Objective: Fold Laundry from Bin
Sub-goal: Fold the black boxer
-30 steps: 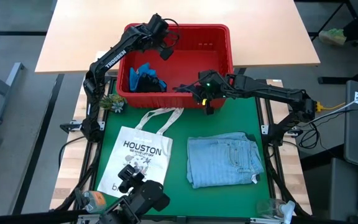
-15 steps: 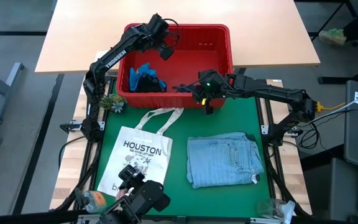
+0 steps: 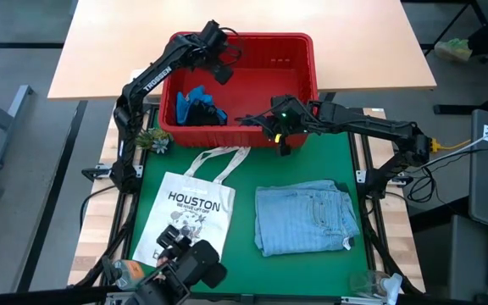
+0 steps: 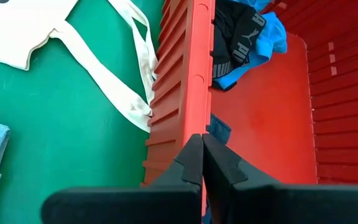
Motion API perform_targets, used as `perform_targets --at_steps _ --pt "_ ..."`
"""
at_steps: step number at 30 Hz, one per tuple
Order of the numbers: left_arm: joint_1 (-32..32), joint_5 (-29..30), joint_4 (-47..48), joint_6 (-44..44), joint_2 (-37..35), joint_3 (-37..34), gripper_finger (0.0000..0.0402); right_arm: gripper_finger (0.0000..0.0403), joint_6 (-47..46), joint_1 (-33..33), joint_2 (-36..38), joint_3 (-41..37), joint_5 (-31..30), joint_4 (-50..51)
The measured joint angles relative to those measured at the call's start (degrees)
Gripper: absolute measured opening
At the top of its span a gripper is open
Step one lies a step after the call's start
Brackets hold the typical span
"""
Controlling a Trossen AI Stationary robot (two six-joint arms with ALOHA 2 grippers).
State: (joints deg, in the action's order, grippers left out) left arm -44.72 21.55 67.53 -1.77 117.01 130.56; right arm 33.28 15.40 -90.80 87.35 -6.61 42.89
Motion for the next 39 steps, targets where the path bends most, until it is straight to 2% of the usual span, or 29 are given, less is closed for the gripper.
perform_targets --at_steps 13,18,23,29,39 --pt "-0.78 0.21 -1.54 1.26 0.12 0.0 0.0139 0.0005 -0.04 0.0 0.0 0.0 -0.04 0.02" --pt "-1.49 0.21 -1.11 1.87 0.25 0.0 0.0177 0.0005 -0.04 0.0 0.0 0.0 -0.04 -0.38" --pt "-2.65 -0.4 0.64 7.42 1.23 0.0 0.0223 0.0005 -0.04 0.01 0.0 0.0 -0.04 -0.54" --pt "-3.27 -9.44 8.32 9.02 2.86 0.0 0.0231 0.0005 -0.02 0.02 0.0 0.0 -0.04 -0.54" --pt "-3.27 -10.57 22.42 8.73 3.67 0.0 0.0229 0.0005 -0.02 0.0 0.0 0.0 -0.44 -0.44"
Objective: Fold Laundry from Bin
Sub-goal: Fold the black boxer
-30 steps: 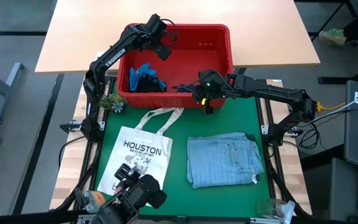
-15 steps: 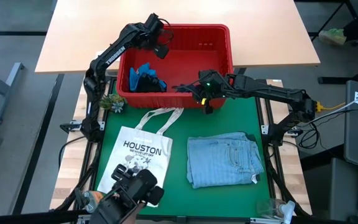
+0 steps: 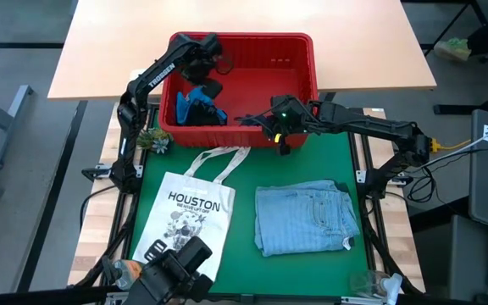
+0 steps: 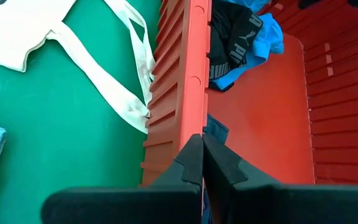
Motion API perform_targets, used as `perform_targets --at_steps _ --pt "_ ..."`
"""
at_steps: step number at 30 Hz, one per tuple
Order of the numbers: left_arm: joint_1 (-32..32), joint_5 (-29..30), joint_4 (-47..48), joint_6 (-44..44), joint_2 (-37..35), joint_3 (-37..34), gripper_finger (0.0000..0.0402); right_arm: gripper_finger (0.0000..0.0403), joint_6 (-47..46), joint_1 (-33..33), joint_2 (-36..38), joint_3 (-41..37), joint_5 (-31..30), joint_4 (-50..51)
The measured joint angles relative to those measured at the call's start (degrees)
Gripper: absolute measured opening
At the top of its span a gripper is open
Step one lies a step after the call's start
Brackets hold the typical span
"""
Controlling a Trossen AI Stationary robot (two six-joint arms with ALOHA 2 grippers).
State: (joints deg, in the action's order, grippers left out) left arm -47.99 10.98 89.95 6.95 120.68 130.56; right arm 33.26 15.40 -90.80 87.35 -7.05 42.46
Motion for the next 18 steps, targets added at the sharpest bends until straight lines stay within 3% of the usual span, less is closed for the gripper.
perform_targets --at_steps 6,18 --pt "0.01 -0.5 -1.04 -1.5 -0.08 -3.65 0.0228 0.0005 0.0 0.04 0.0 0.0 -1.05 -0.26" --pt "-0.02 2.05 -4.8 -1.52 -0.06 -20.69 0.0228 0.0005 0.0 0.04 0.0 0.0 -1.36 -0.47"
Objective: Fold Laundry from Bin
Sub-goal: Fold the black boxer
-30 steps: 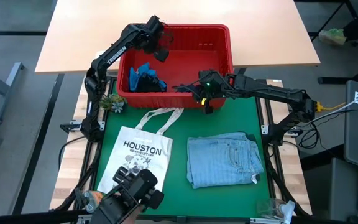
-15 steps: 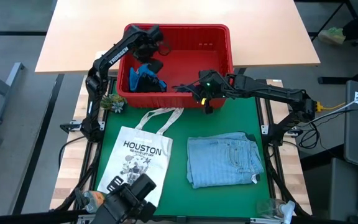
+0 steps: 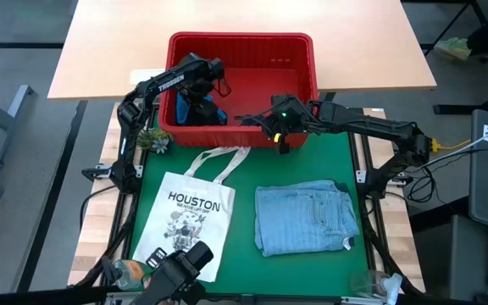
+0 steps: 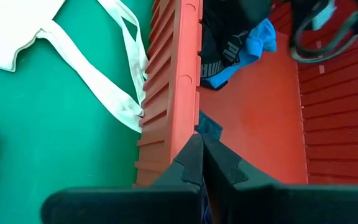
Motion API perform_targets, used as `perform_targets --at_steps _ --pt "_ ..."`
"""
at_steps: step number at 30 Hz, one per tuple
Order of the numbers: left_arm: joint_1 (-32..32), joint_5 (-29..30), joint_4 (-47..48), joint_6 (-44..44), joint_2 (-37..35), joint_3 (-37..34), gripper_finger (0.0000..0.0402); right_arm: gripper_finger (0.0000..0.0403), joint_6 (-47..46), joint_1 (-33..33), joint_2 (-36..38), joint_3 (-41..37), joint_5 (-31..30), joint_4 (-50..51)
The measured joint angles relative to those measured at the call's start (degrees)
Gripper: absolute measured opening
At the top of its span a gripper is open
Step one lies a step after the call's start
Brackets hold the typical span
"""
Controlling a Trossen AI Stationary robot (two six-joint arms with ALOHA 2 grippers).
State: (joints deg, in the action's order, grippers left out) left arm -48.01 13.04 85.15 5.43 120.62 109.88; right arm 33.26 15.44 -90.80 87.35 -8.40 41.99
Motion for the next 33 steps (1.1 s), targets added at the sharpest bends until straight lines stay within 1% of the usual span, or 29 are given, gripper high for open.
perform_targets --at_steps 3,7,11,14,17,20,24,28,29,33 --pt "-0.04 0.06 -2.46 0.0 0.0 -3.32 0.0228 0.0005 0.0 0.0 0.0 0.0 0.0 -0.21" --pt "-0.04 -0.08 -5.44 0.29 0.0 -5.96 0.0228 0.0005 0.0 0.0 0.0 0.0 0.02 -0.21" --pt "-0.03 -1.88 -6.61 0.39 0.0 -6.39 0.0227 0.0005 0.0 0.0 0.0 0.0 0.01 -0.19" --pt "0.04 -2.1 -7.3 0.39 0.0 -6.39 0.0213 0.0005 0.0 0.0 0.0 0.0 -0.04 -0.19" --pt "0.04 -2.12 -7.28 0.39 0.0 -6.39 0.0184 0.0005 0.0 0.0 0.0 0.0 -0.24 -0.19" --pt "0.04 -2.96 -7.28 0.39 -0.01 -6.39 0.0144 0.0005 0.01 -0.02 0.0 0.0 -1.8 -0.19" --pt "0.02 -4.67 -7.24 0.39 -0.02 -6.26 0.0079 0.0005 0.0 -0.02 0.0 0.0 -2.69 -0.23" --pt "0.03 -4.85 -7.61 0.4 -0.02 -5.16 0.0014 0.0005 0.0 0.01 0.0 0.0 -3.64 -0.37" --pt "0.02 -4.85 -7.65 0.4 -0.02 -4.68 0.0008 0.0005 0.0 0.07 0.0 0.0 -3.73 -0.36" --pt "0.02 -5.42 -7.14 0.01 -0.02 -1.31 0.0005 0.0005 0.0 0.44 0.87 0.0 -4.34 -0.11"
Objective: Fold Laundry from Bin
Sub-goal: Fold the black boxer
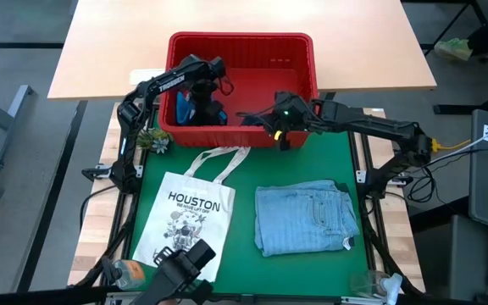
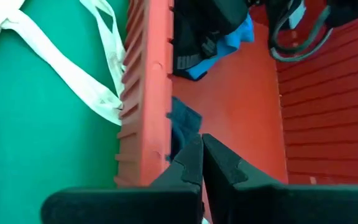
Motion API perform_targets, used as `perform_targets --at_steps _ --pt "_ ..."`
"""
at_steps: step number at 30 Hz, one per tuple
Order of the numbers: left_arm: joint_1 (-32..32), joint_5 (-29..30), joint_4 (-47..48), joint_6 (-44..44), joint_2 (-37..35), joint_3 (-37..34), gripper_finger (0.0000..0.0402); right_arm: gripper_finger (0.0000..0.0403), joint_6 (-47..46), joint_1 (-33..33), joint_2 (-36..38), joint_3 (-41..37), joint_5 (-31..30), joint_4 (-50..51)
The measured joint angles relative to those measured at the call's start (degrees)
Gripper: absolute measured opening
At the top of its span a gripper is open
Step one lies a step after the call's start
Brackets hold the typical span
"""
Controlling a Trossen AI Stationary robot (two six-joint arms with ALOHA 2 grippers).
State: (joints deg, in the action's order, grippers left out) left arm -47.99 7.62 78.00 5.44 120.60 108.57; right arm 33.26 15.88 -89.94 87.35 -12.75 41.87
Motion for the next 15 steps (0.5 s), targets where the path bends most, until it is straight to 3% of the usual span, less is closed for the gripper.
perform_targets --at_steps 13,15 --pt "0.12 -6.29 0.56 0.49 -0.09 25.12 0.0001 0.0005 0.65 6.56 6.08 0.02 2.32 0.77" --pt "0.33 -8.02 -1.64 0.66 -1.2 26.28 0.0001 0.0005 1.87 8.1 6.42 0.03 3.08 0.79"
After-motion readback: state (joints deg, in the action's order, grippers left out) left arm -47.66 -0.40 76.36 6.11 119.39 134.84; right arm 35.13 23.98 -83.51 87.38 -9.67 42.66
